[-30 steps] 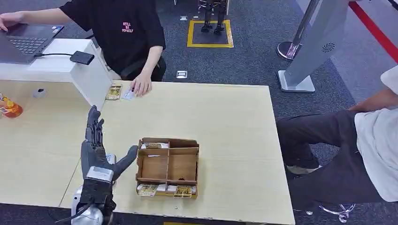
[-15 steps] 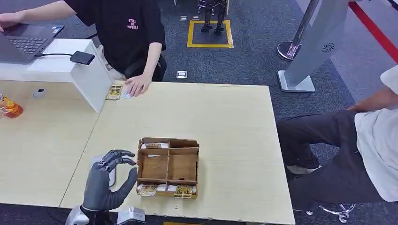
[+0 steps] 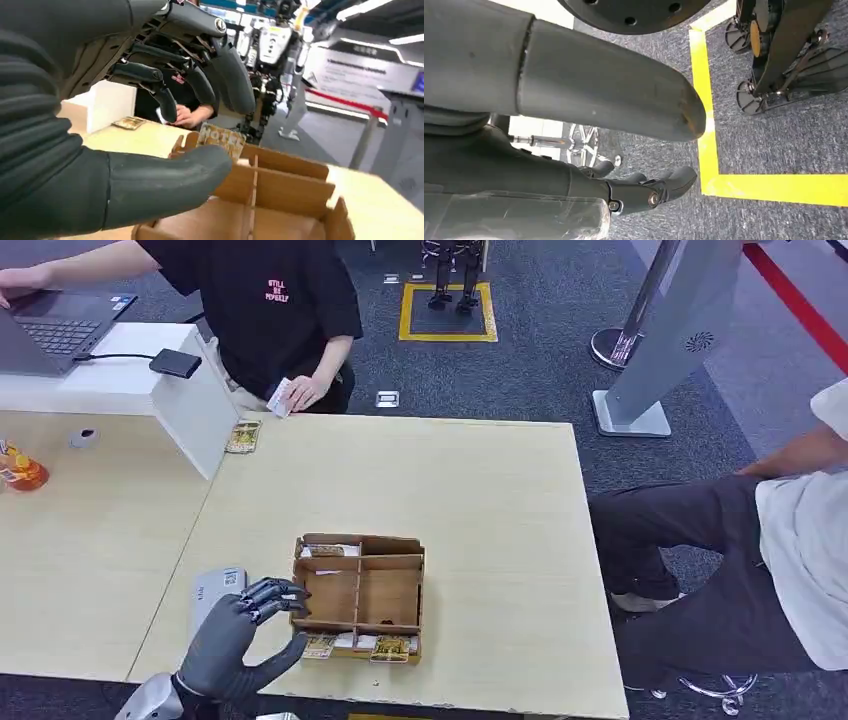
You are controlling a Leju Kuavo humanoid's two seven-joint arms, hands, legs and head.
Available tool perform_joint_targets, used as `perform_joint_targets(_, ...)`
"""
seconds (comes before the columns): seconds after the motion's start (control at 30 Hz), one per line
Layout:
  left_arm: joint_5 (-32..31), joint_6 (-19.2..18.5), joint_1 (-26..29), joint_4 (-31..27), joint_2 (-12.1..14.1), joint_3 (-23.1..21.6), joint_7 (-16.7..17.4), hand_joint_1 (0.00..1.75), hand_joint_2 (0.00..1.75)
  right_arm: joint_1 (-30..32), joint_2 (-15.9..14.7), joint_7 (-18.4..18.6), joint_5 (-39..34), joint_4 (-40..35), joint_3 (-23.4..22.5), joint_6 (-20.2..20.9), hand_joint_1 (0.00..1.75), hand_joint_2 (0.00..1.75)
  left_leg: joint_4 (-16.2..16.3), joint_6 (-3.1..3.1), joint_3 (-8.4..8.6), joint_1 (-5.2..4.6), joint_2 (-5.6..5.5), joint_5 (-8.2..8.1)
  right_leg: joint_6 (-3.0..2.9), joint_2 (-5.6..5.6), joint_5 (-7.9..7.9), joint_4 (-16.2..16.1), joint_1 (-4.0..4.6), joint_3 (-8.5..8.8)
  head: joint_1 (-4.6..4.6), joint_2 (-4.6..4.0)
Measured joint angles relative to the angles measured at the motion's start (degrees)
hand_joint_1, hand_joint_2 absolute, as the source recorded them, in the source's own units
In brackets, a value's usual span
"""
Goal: Pass the card to the sensor for recognition and then transmit it.
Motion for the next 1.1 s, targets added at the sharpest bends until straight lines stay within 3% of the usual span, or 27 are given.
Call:
perform_joint_targets(0.07, -0.26, -1.57, -1.0, 0.02, 1.07, -0.81, 0.2, 0.72, 1.75, -0.03, -0.04, 0.0, 0.09, 0.0, 0.0, 0.09, 0.0, 0.0, 0.0, 0.0, 0.0, 0.0, 0.0, 0.0, 0.0, 0.0, 0.0, 0.0, 0.0, 0.0, 0.0, 0.0)
perform_joint_targets(0.23, -0.48, -4.06, -2.93, 0.04, 3.21, -2.29, 0.33, 0.84, 1.75, -0.04, -0.2, 0.0, 0.22, 0.0, 0.0, 0.52, 0.0, 0.0, 0.0, 0.0, 0.0, 0.0, 0.0, 0.0, 0.0, 0.0, 0.0, 0.0, 0.0, 0.0, 0.0, 0.0)
perform_joint_targets(0.33, 0.4, -5.92, -4.15, 0.04, 4.5, -3.15, 0.22, 0.75, 1.75, -0.07, -0.37, 0.0, 0.35, 0.0, 0.0, 0.79, 0.0, 0.0, 0.0, 0.0, 0.0, 0.0, 0.0, 0.0, 0.0, 0.0, 0.0, 0.0, 0.0, 0.0, 0.0, 0.0)
perform_joint_targets(0.67, 0.96, -9.97, -7.62, 0.17, 6.97, -5.31, -0.09, 0.75, 1.75, -0.16, -0.83, 0.42, 0.35, 0.0, 0.0, 0.94, 0.0, 0.0, 0.0, 0.0, 0.0, 0.0, 0.0, 0.0, 0.0, 0.0, 0.0, 0.0, 0.0, 0.0, 0.0, 0.0)
perform_joint_targets(0.83, 2.1, -13.22, -10.13, 0.55, 8.48, -7.13, -0.2, 0.58, 1.75, -0.33, -1.11, 0.85, 0.37, 0.0, 0.02, 1.09, 0.0, 0.0, 0.0, 0.0, 0.0, 0.0, 0.0, 0.0, 0.0, 0.0, 0.0, 0.0, 0.0, 0.01, -0.04, 0.0)
perform_joint_targets(1.03, 3.1, -16.38, -12.87, 1.07, 10.34, -9.71, 0.0, 0.65, 1.75, -0.44, -1.4, 0.85, 0.54, 0.0, 0.02, 1.33, 0.0, 0.0, 0.0, 0.0, 0.0, 0.01, 0.01, 0.0, -0.01, 0.01, 0.01, 0.0, 0.0, 0.0, -0.04, 0.0)
perform_joint_targets(1.1, 3.41, -16.93, -13.52, 1.29, 10.75, -10.47, 0.15, 0.59, 1.75, -0.46, -1.46, 1.0, 0.72, 0.0, 0.02, 1.55, 0.0, 0.0, 0.0, 0.0, 0.0, 0.0, 0.01, 0.0, -0.01, 0.01, 0.01, 0.0, 0.0, 0.0, -0.04, 0.0)
